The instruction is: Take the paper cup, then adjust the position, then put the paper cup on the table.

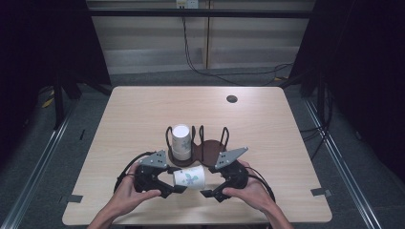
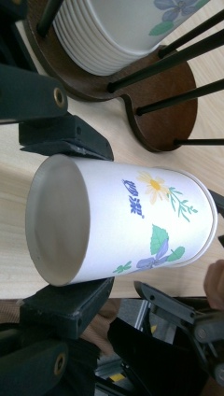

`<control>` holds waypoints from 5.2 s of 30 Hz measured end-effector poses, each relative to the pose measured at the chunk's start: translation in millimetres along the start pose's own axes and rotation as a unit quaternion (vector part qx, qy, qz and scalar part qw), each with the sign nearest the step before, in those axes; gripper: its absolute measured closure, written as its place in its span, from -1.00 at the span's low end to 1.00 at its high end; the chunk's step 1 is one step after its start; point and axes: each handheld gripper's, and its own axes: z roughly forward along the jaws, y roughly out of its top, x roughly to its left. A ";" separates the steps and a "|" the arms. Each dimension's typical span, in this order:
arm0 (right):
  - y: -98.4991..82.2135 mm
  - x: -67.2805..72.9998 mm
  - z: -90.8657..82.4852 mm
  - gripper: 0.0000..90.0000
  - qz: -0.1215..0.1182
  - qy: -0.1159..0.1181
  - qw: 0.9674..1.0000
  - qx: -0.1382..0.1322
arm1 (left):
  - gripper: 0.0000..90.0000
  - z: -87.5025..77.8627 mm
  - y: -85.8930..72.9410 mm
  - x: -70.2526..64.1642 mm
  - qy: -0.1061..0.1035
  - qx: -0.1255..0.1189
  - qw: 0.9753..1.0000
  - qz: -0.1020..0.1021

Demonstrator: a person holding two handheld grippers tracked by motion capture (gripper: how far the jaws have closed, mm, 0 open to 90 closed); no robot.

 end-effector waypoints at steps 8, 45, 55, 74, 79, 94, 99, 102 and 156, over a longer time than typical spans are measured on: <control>0.0 -2.0 -6.8 -0.69 0.011 0.002 0.999 -0.037 | -0.20 -5.4 -0.8 0.4 -0.005 -0.037 0.999 0.000; 2.2 -3.7 -27.4 -0.70 0.027 0.068 0.985 -0.156 | -0.21 -3.2 9.1 -9.5 -0.044 -0.095 0.995 0.003; 4.1 -2.5 -25.2 -0.70 0.027 0.089 0.983 -0.158 | -0.21 -0.6 10.1 -12.1 -0.053 -0.095 0.994 0.007; 4.5 -5.6 -24.6 -0.51 0.041 0.105 0.979 -0.168 | -0.21 0.8 9.0 -9.8 -0.065 -0.100 0.993 -0.003; 4.3 -6.6 -25.7 -0.48 0.040 0.106 0.979 -0.170 | -0.21 1.9 9.1 -9.1 -0.065 -0.098 0.993 -0.003; 5.7 -9.6 -27.6 -0.34 0.039 0.099 0.979 -0.173 | -0.41 5.8 5.4 -4.2 -0.057 -0.087 0.994 -0.021; 5.5 -9.7 -30.6 -0.33 0.040 0.092 0.979 -0.176 | -0.58 3.3 5.0 -3.6 -0.050 -0.082 0.995 -0.026; 4.8 -10.7 -31.7 -0.32 0.043 0.088 0.980 -0.174 | -0.64 2.7 5.3 -3.0 -0.048 -0.073 0.996 -0.024; -30.0 -39.6 -85.1 -0.31 0.105 -0.021 0.990 -0.095 | -0.65 -34.4 -29.6 10.9 0.043 -0.056 0.996 -0.045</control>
